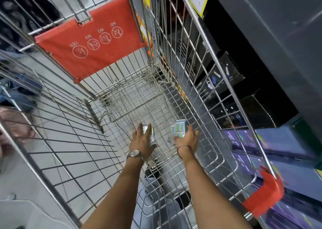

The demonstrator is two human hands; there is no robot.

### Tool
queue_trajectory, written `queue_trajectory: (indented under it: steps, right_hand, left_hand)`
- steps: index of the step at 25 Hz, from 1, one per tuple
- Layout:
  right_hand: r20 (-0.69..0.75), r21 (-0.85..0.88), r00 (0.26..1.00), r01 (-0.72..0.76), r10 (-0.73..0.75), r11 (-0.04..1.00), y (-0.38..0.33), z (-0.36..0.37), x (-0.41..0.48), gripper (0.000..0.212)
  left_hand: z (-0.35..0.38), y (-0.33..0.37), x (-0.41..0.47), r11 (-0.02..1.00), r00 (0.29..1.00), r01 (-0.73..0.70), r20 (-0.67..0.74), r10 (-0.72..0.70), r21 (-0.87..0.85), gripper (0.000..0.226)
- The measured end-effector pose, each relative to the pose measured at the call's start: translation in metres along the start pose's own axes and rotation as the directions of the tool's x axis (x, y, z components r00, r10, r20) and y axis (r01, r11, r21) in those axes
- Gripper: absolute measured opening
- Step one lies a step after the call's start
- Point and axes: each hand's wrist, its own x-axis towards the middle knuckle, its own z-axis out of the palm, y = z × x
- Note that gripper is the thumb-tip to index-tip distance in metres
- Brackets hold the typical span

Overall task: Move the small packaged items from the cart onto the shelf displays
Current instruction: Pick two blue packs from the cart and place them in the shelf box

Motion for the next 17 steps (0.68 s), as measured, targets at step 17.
queue_trajectory:
  steps: [17]
  right_hand:
    - [-0.076,0.472,0.970,0.240,-0.231,0.849,-0.049,-0.135,-0.068,0.043]
  left_hand:
    - [-0.145,0.078,-0.046,0.978,0.953,-0.210,-0.221,0.209,0.021,0.089]
